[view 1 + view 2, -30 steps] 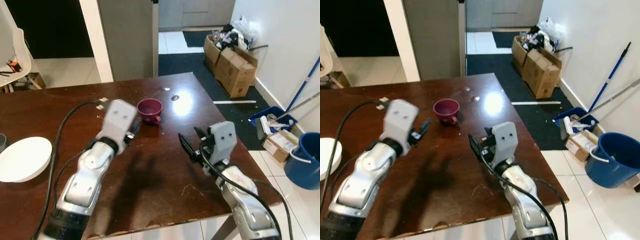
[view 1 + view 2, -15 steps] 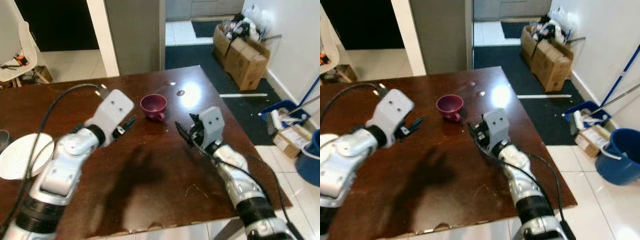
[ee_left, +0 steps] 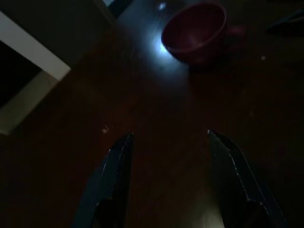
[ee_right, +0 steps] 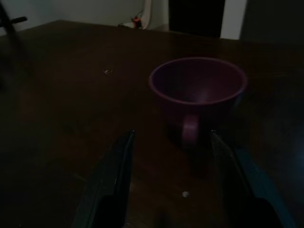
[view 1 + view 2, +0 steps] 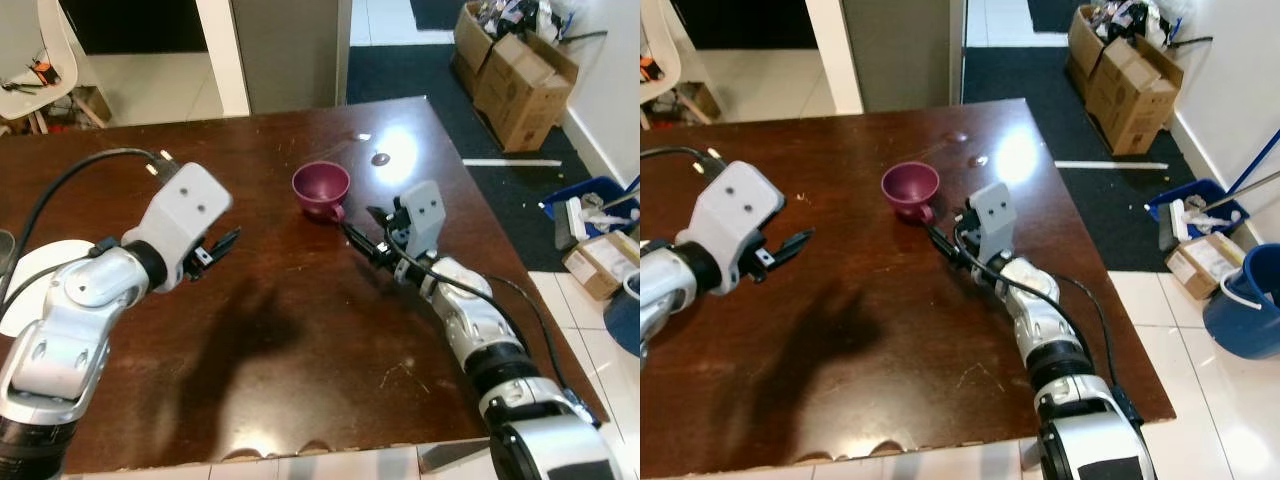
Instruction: Setting the table
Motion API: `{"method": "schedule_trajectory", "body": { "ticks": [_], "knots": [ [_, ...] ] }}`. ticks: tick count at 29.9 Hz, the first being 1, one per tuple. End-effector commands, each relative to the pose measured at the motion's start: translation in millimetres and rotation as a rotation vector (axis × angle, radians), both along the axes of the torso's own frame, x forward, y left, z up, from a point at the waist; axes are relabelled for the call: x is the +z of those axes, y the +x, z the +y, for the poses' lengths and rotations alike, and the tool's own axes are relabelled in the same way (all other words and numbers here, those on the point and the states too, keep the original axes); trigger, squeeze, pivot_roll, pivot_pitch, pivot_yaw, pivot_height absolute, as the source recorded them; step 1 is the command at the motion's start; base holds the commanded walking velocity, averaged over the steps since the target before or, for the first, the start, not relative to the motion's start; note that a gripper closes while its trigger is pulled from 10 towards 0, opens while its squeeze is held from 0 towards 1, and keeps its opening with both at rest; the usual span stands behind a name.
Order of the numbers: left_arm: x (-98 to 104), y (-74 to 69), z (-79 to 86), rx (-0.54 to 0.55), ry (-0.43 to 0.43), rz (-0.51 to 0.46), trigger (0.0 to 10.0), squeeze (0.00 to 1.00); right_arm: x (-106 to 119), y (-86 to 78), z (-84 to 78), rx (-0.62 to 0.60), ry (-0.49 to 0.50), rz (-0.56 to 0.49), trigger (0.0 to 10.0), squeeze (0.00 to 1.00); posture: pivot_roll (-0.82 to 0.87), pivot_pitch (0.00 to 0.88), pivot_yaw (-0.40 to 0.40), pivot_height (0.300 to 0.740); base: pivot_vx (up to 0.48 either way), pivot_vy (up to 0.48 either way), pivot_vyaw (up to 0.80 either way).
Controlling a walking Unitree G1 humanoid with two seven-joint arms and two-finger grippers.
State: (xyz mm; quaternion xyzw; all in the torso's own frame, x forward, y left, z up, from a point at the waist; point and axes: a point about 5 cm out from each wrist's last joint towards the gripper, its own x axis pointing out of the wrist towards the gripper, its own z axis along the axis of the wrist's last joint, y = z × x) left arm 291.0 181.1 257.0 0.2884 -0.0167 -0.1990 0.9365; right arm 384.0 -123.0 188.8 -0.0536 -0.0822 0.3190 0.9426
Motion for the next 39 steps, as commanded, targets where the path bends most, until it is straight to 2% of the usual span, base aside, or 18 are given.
{"method": "schedule_trajectory", "body": {
  "ticks": [1, 7, 14, 18, 22, 30, 39],
  "knots": [
    [0, -4.3, 4.4, 0.013, 0.003, 0.012, 10.0, 0.0, -4, -0.3, 7.0, 0.038, -0.032, 0.013, 10.0, 0.0, 0.27, 0.215, 0.114, 0.74, 0.0, 0.0, 0.0],
    [7, -13.4, 12.4, 0.06, -0.009, 0.013, 10.0, 0.0, -3, 5.2, 12.2, 0.032, -0.166, -0.024, 10.0, 0.0, 0.3, 0.238, 0.107, 0.74, 0.0, 0.0, 0.0],
    [9, -20.8, 17.1, 0.087, -0.011, 0.022, 10.0, 0.0, 7, 10.1, 10.6, -0.004, -0.219, -0.08, 10.0, 0.0, 0.32, 0.249, 0.109, 0.74, 0.0, 0.0, 0.0],
    [8, -22.3, 18.0, 0.094, -0.012, 0.026, 10.0, 0.0, 10, 12.1, 7.5, -0.033, -0.221, -0.09, 10.0, 0.0, 0.32, 0.251, 0.11, 0.74, 0.0, 0.0, 0.0],
    [8, -23.7, 18.7, 0.102, -0.014, 0.04, 10.0, 0.0, 13, 15.3, -6.3, -0.103, -0.222, -0.103, 10.0, 0.0, 0.31, 0.246, 0.125, 0.74, 0.0, 0.0, 0.0],
    [11, -24.4, 19.2, 0.103, -0.015, 0.042, 10.0, 0.0, 14, 17.6, -19.3, -0.185, -0.236, -0.107, 10.0, 0.0, 0.33, 0.248, 0.143, 0.74, 0.0, 0.0, 0.0],
    [16, -25.4, 20.1, 0.099, -0.012, 0.04, 10.0, 0.0, 21, 19.4, -15.2, -0.17, -0.228, -0.122, 10.0, 0.0, 0.34, 0.249, 0.157, 0.74, 0.0, 0.0, 0.0]
  ]
}}
